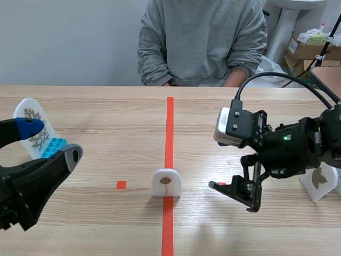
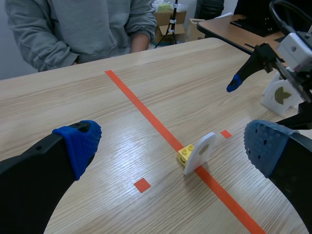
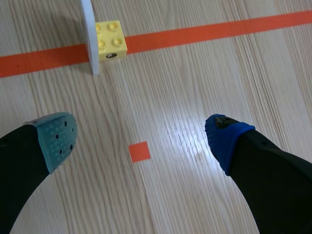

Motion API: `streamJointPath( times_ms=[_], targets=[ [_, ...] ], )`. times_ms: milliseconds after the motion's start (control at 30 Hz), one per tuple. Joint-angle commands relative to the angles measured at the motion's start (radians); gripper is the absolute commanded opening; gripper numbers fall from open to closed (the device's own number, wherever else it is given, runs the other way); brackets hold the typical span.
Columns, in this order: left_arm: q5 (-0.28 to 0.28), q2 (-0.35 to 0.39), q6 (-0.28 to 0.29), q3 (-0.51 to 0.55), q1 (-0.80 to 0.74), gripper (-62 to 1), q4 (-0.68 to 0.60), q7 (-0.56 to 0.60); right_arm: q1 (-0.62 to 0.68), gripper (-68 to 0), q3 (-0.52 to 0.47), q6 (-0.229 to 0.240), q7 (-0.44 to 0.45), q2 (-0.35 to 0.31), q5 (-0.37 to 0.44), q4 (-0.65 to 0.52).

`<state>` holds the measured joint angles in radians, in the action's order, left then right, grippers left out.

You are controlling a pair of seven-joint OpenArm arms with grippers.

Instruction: Do the leaf sorting experiment

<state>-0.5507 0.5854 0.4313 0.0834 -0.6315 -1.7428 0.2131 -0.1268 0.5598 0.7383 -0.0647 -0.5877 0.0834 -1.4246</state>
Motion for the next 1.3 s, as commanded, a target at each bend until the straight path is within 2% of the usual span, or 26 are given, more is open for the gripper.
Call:
streamJointPath(
  times_ms=[0, 167, 500, 833, 1067, 1267],
  targets=[
    [-0.006, -0.009, 0.006, -0.003, 0.003, 1.4, -0.01, 0.014, -0.037, -13.9, 0.002, 0.007, 0.024, 0.019, -0.008, 0.007],
    [-0.006, -0.009, 0.006, -0.003, 0.003, 1.4, -0.01, 0.014, -0.101, -13.9, 0.066, 0.007, 0.066, 0.074, -0.036, 0.08],
    [-0.006, -0.008, 0.006, -0.003, 0.003, 1.4, -0.01, 0.014, -0.145, -13.9, 0.197, 0.007, 0.072, 0.162, -0.056, 0.17],
    [-0.006, -0.008, 0.006, -0.003, 0.003, 1.4, -0.01, 0.014, -0.153, -14.0, 0.208, 0.002, 0.098, 0.242, -0.096, 0.253],
    [-0.006, -0.008, 0.006, -0.003, 0.003, 1.4, -0.01, 0.021, -0.153, -15.4, 0.208, -0.017, 0.122, 0.261, -0.107, 0.283],
    [-0.006, -0.008, 0.006, -0.003, 0.003, 1.4, -0.01, 0.022, -0.15, -23.6, 0.208, -0.017, 0.141, 0.261, -0.107, 0.283]
  ],
)
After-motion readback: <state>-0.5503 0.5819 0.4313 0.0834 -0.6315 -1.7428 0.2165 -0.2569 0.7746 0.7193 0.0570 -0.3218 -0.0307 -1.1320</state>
